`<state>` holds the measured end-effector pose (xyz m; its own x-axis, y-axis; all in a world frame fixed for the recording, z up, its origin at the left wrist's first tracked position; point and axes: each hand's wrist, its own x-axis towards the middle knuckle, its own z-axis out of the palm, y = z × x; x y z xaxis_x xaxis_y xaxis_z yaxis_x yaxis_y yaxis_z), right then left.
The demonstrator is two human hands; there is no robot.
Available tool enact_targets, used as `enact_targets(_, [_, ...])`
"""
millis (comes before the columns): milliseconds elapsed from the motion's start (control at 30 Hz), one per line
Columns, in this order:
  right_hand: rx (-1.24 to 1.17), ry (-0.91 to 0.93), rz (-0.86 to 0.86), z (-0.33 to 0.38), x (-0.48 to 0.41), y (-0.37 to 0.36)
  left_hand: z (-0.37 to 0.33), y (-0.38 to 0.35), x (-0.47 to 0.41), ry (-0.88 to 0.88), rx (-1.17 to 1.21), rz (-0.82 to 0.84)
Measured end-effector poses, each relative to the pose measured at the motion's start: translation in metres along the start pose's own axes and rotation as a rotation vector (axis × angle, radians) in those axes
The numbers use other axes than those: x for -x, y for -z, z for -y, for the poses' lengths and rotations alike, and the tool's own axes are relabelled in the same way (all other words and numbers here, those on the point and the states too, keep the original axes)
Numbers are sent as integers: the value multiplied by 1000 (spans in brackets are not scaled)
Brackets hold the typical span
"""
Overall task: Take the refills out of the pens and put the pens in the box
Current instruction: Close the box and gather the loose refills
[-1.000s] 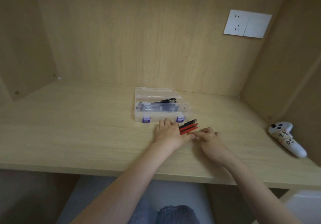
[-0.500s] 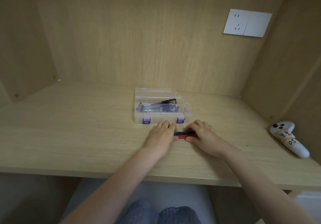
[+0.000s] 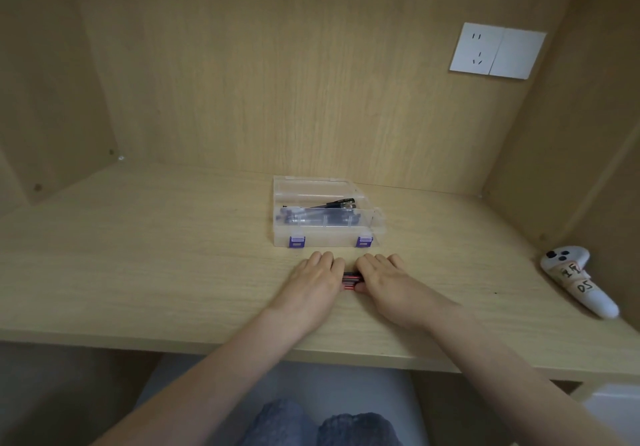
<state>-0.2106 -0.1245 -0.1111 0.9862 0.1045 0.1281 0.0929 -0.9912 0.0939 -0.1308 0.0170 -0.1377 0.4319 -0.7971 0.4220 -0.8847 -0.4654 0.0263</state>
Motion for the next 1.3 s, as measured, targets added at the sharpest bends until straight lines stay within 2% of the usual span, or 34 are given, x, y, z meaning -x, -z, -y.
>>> enact_targets(100, [-53,13,0,4,1,-2,3,3,4,0,-39,-14])
enact_targets(200, [-33,26,-13,7,-4,-4,10,-1,7,-46,-71,-22])
enact_targets(367, [22,46,11,18,-14,2,17,4,9,-25,-70,13])
enact_targets(500, [-127,9,17,14,-31,18,36,21,-10,-53,-65,-16])
enact_targets(633, [-193,-64,-101,-4,-65,47,55,52,-52,0,-89,-60])
enact_targets(700, [-211,-111,-110,-13,-84,58,64,60,-69,41,-47,-39])
enact_targets(833, [-302,-148,-21,-29,-109,55,74,48,-85,135,80,47])
enact_targets(933, [-357,-166,80,-39,-112,36,82,28,-85,228,278,150])
enact_targets(1000, [-424,-187,84,-43,-110,27,87,19,-82,275,410,158])
enact_targets(1167, [-630,-246,-47,-47,-93,25,90,15,-75,301,678,-17])
enact_targets(1233, [-640,-243,-69,-47,-82,23,89,19,-69,299,695,-98])
enact_targets(1300, [-655,-228,-69,-46,-71,18,86,22,-59,300,674,-95])
